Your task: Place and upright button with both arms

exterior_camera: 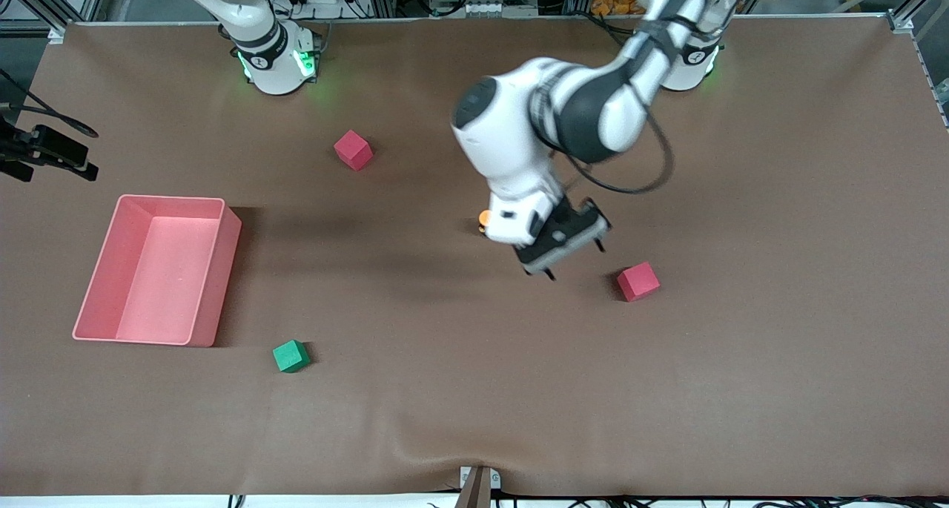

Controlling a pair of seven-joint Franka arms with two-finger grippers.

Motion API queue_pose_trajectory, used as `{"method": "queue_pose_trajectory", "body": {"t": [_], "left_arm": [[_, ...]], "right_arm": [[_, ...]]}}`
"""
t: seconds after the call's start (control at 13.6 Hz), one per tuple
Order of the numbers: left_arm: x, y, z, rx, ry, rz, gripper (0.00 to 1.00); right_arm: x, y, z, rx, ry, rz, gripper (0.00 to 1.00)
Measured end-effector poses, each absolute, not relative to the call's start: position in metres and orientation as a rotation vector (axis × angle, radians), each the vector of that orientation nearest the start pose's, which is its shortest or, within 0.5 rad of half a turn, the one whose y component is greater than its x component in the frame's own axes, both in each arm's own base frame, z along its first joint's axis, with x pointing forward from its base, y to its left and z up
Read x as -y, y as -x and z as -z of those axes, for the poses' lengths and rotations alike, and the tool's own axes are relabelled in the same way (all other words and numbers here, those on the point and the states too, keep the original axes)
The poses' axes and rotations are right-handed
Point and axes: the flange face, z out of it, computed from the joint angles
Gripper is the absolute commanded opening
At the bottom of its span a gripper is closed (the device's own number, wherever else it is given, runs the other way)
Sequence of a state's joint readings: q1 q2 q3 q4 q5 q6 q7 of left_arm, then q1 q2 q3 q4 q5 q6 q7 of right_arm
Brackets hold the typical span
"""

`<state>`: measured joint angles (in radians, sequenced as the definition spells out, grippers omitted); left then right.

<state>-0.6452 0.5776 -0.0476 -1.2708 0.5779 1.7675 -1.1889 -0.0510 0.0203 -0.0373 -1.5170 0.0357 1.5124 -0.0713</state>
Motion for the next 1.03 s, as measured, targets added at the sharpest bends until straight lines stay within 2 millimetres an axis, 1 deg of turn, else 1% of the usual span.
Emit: {"method": "queue_pose_trajectory", "body": {"t": [0.15,0.22,0.37,0.52,0.66,0.81,0.89,1.03], "left_arm": [[0.372,-0.617,-0.437,0.476,2.747,0.466,1.00],[0.351,-0.629,-0.447,0.473,2.801,0.418,1.00],[0.304,-0.647,-0.473,0.440,2.906,0.332,1.00],[0.257,-0.657,-0.503,0.385,2.974,0.296,1.00],[0.206,-0.659,-0.531,0.329,3.047,0.204,1.00],[0.159,-0.656,-0.555,0.238,3.080,0.144,1.00],[0.143,-0.651,-0.565,0.230,3.082,0.118,1.00],[0.125,-0.634,-0.588,0.264,3.122,0.042,1.00]], "right_arm": [[0.045,-0.553,-0.633,-0.025,3.105,-0.034,1.00],[0.045,-0.553,-0.634,-0.025,3.105,-0.034,1.00],[0.045,-0.553,-0.634,-0.026,3.105,-0.034,1.00],[0.045,-0.553,-0.634,-0.026,3.105,-0.034,1.00],[0.045,-0.553,-0.634,-0.026,3.105,-0.034,1.00],[0.045,-0.553,-0.634,-0.025,3.105,-0.034,1.00],[0.045,-0.553,-0.634,-0.025,3.105,-0.034,1.00],[0.045,-0.553,-0.634,-0.026,3.105,-0.034,1.00]]}}
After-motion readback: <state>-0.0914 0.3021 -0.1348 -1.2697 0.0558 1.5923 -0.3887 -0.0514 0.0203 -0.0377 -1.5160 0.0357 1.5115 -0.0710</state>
